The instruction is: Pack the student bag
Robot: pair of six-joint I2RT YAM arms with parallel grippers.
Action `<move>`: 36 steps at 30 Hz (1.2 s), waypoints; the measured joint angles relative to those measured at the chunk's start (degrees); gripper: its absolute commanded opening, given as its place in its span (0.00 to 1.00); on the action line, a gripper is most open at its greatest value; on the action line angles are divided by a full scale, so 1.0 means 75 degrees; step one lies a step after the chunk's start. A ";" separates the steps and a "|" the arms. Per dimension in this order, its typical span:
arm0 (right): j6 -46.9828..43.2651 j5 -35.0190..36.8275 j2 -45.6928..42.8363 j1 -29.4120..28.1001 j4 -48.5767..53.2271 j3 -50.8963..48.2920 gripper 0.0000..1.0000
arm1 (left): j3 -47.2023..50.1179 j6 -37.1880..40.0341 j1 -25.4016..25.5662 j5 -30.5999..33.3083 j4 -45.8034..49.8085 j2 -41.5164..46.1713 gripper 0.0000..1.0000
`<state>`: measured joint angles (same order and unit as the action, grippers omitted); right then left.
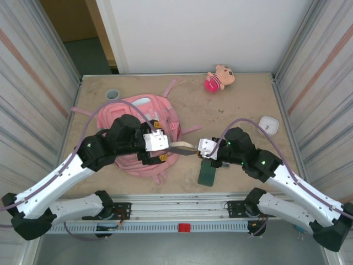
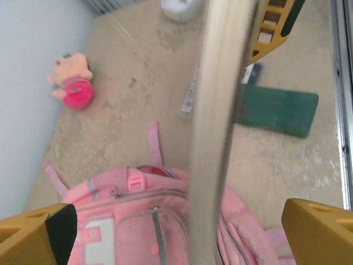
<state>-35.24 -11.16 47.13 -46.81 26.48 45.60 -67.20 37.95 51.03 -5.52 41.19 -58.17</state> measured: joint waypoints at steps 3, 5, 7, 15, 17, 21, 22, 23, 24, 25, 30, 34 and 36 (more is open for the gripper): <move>-0.0198 0.0119 0.0259 -0.0140 0.0055 0.0108 0.00 | 0.0134 0.0041 0.0055 -0.0058 -0.0017 -0.0189 0.60; -0.0251 0.0117 0.0315 -0.0166 0.0052 0.0111 0.00 | 0.0256 0.0058 0.0064 -0.0163 -0.0076 -0.0248 0.41; -0.0283 0.0117 0.0315 -0.0166 0.0041 0.0114 0.01 | 0.0417 0.0041 0.0064 -0.0399 -0.0160 -0.0256 0.17; 0.0070 -0.0691 -0.0143 0.0644 -0.0227 0.0169 0.67 | 0.1405 -0.0283 -0.0431 -0.1964 -0.1137 0.0466 0.00; 0.0667 -0.1445 -0.0708 0.1609 -0.0781 -0.0143 0.74 | 0.1743 -0.0618 -0.0921 -0.2611 -0.1626 0.0813 0.00; 0.2760 -0.3136 -0.2104 0.3646 -0.2716 -0.1518 0.81 | 0.2416 -0.1559 -0.1880 -0.3975 -0.2882 0.1504 0.00; 0.3372 -0.3474 -0.2291 0.3955 -0.3261 -0.1842 0.82 | 0.2535 -0.1821 -0.2072 -0.4310 -0.3188 0.1606 0.00; 0.3920 -0.3730 -0.2363 0.4147 -0.3719 -0.2090 0.82 | 0.2626 -0.2052 -0.2229 -0.4590 -0.3465 0.1673 0.00; 0.4503 -0.3975 -0.2366 0.4281 -0.4220 -0.2331 0.82 | 0.2702 -0.2296 -0.2378 -0.4896 -0.3762 0.1714 0.00; 0.5015 -0.4170 -0.2308 0.4322 -0.4639 -0.2518 0.82 | 0.2757 -0.2527 -0.2489 -0.5164 -0.4054 0.1719 0.00; 0.6828 -0.5045 -0.1722 0.3926 -0.6566 -0.2900 0.80 | 0.2809 -0.3226 -0.2576 -0.5878 -0.4843 0.1661 0.00; 0.7152 -0.5531 -0.1574 0.3101 -0.7437 -0.2897 0.74 | 0.2809 -0.3509 -0.2576 -0.6123 -0.5106 0.1463 0.00; 0.7239 -0.5724 -0.1530 0.2751 -0.7717 -0.2894 0.62 | 0.2809 -0.3622 -0.2576 -0.6178 -0.5138 0.1311 0.00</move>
<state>19.05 -54.08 35.66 -26.17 -31.40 23.90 -46.13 10.79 31.70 -51.86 2.66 -48.34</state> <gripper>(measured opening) 0.712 0.111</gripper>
